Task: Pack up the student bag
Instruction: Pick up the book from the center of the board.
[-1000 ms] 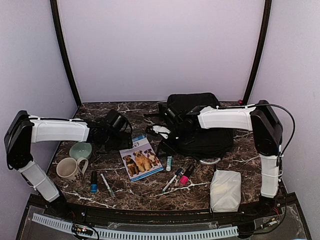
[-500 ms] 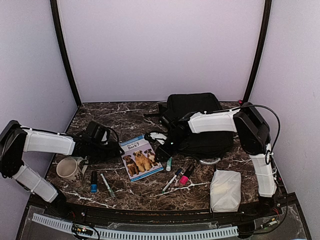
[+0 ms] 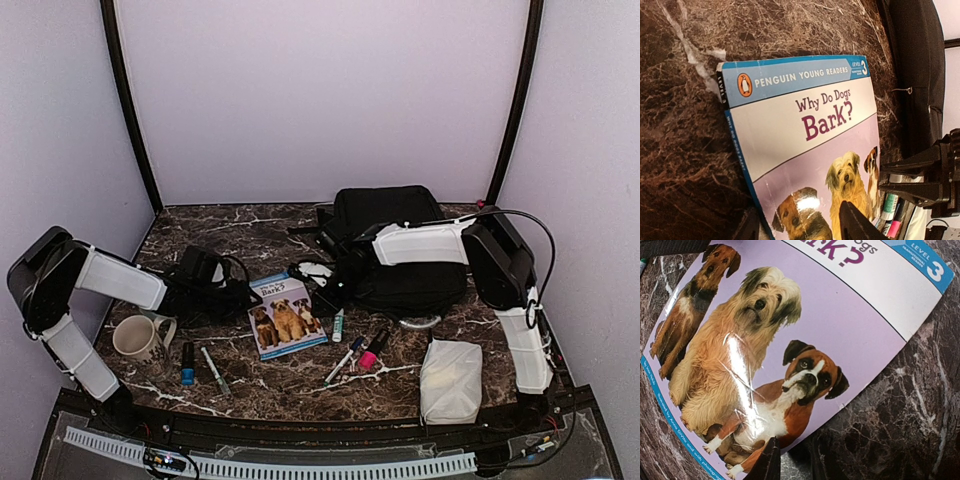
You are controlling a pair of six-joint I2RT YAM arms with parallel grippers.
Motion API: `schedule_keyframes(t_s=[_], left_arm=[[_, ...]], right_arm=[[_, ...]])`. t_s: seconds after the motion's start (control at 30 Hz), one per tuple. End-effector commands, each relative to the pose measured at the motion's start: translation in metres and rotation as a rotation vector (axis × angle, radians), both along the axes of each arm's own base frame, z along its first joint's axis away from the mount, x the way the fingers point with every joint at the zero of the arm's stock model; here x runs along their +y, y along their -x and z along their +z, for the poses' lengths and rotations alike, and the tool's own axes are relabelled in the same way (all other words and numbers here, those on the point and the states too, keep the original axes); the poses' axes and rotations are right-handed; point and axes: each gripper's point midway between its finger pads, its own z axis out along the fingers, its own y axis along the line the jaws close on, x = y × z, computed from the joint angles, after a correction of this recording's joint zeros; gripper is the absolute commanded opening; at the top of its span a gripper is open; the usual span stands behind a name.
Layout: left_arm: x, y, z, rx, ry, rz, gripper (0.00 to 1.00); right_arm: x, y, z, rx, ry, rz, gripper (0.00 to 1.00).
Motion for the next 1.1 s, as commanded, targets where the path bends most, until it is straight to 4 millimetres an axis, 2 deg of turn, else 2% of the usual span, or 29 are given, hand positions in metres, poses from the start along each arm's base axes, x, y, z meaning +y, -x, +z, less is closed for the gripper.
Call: schedule_keyframes(t_s=[0.0, 0.17, 0.37, 0.57, 0.77, 0.93, 1.0, 1.07], left_arm=[[-0.013, 0.01, -0.011, 0.066, 0.075, -0.036, 0.54], [-0.035, 0.005, 0.016, -0.023, 0.222, -0.106, 0.48], [-0.046, 0.002, 0.04, -0.076, 0.293, -0.14, 0.42], [-0.051, 0.001, 0.05, -0.076, 0.324, -0.154, 0.38], [-0.049, 0.002, 0.048, -0.053, 0.31, -0.142, 0.28], [-0.044, 0.002, 0.058, -0.077, 0.281, -0.142, 0.15], [-0.043, 0.003, 0.068, -0.102, 0.264, -0.154, 0.07], [-0.04, 0.0, 0.081, -0.133, 0.234, -0.162, 0.02]], right_arm=[[-0.009, 0.008, -0.039, 0.047, 0.094, 0.003, 0.21], [-0.011, 0.01, -0.05, 0.067, 0.116, 0.007, 0.2], [-0.011, 0.012, -0.059, 0.083, 0.131, 0.014, 0.19], [-0.012, 0.014, -0.064, 0.097, 0.14, 0.019, 0.18], [-0.012, 0.015, -0.064, 0.095, 0.142, 0.021, 0.18], [-0.01, 0.008, -0.047, 0.053, 0.13, 0.012, 0.17], [-0.009, -0.001, -0.03, 0.003, 0.118, -0.01, 0.18], [-0.007, -0.011, -0.002, -0.055, 0.091, -0.027, 0.19]])
